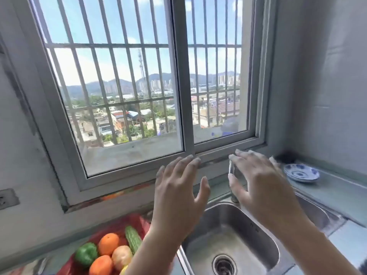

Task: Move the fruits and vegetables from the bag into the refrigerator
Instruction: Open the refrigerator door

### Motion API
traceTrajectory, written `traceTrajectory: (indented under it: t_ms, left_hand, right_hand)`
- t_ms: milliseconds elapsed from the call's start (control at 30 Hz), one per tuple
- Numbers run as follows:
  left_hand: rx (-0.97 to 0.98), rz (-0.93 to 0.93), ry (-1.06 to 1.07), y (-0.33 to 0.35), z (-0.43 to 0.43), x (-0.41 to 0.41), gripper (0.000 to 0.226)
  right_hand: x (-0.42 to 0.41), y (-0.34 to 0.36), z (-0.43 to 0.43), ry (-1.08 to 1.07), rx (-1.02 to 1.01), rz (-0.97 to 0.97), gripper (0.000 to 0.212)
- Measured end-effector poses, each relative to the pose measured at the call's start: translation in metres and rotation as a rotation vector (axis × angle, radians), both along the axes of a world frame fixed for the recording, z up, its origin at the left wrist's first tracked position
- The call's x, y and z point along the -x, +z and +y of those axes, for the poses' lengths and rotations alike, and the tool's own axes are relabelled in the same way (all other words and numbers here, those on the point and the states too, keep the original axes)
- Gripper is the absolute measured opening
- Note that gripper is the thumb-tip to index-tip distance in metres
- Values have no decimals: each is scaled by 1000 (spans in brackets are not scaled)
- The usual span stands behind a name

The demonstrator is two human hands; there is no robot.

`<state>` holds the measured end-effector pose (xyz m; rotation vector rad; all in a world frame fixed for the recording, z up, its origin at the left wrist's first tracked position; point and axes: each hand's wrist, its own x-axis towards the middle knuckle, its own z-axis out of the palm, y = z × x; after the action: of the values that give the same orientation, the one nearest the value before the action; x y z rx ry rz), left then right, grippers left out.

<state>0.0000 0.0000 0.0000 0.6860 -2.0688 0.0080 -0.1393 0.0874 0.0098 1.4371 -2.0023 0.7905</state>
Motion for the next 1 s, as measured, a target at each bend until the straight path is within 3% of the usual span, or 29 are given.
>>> traceTrajectory:
  t_ms: [100,533,800,1000]
  left_hand:
    - [-13,16,-107,-15,8,20,42]
    - [-11,6,-611,-34,136,138,41]
    - [1,62,-871,-27,282,222,38]
    - [52,48,-1039,-23,415,280,40]
  right_hand:
    - [7,-10,23,-98,25,12,48]
    - [56,-30,200,-560,59,30,46]
    - [102,-30,352,-780,79,55,35]
    - [127,-31,488,-986,54,63,40]
